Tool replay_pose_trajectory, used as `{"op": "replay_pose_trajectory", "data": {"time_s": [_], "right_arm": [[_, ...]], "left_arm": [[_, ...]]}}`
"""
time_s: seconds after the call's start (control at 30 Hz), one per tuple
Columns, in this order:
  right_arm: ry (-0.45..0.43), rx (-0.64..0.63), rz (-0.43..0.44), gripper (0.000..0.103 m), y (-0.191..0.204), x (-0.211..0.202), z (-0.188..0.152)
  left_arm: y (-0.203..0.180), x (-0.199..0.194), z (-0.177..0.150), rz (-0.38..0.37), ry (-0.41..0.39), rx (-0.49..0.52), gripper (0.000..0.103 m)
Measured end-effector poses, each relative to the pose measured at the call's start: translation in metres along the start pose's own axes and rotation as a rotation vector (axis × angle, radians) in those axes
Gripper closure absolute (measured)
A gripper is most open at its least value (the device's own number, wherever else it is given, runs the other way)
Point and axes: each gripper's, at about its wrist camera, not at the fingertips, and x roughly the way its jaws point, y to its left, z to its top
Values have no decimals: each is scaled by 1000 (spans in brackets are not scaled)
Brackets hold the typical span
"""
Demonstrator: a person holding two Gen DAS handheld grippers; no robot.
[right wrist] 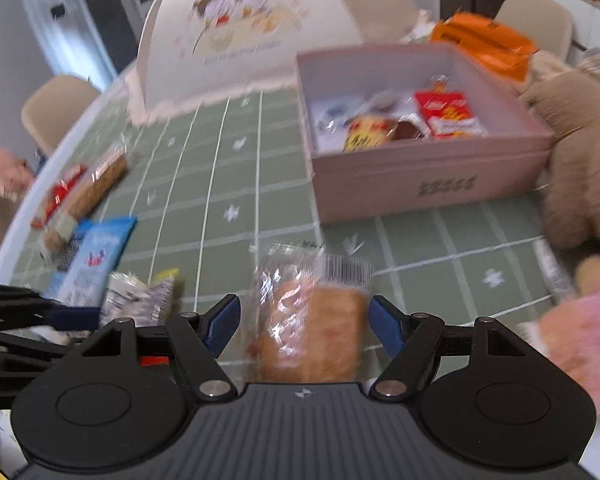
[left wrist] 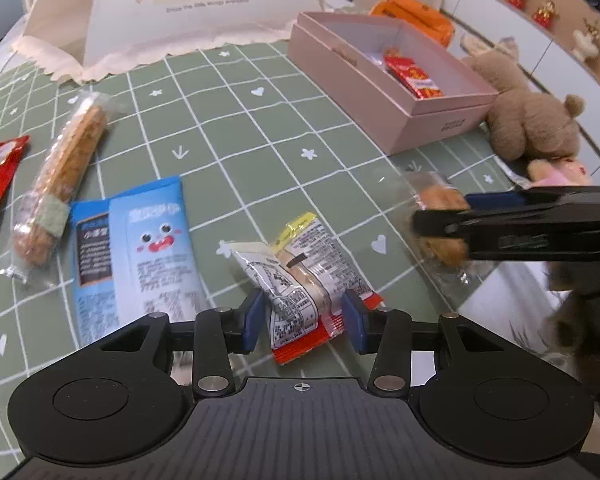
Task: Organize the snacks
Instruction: 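Drop the white packet into the pink box with the left gripper while the right grasps the bread packet, then grasp the yellow egg-snack packet with the left gripper while the right holds the bread packet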
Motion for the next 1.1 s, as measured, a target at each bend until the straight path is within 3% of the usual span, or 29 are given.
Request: {"op": "replay_pose_trajectory", "data": {"time_s": [0.1,0.2,0.23,0.27,0.43,0.53,0.67,0.8,0.9,0.97,1.1], "right_arm": [[10,-48,-17,51,9,-2,-5],[4,-75,-25,52,8,-24,-7],[-6,-71,-26,52,5,-33,-7],[-19,-60,-26,52,2,-44,-7],[-138,2,-54,52,-16,-105,0],[-215,29,-85,52,-26,-133,-2],[-222,94,-128,52,-45,-136,-12],[-149,129,-150,52,-61,-111,-31],[-87,141,-144,52,-67,-88,-42],[-61,129,-137,52,-66,-72,-42],[-59,56,-196,52,-53,-35,-24]], "left_arm": [[0,-15,-7,-9,-31,16,56],[-7,-45,3,-67,-94,54,59],[-11,-53,13,-97,-123,69,70],[-15,-65,26,-127,-159,91,91],[-53,-123,126,-195,-424,248,89],[-73,-129,175,-215,-516,250,87],[-95,-94,186,-267,-403,227,84],[-113,-27,141,-275,-174,274,82],[-101,14,98,-270,-21,190,81],[-87,31,82,-236,26,118,81],[-52,37,68,-147,34,-19,81]]}}
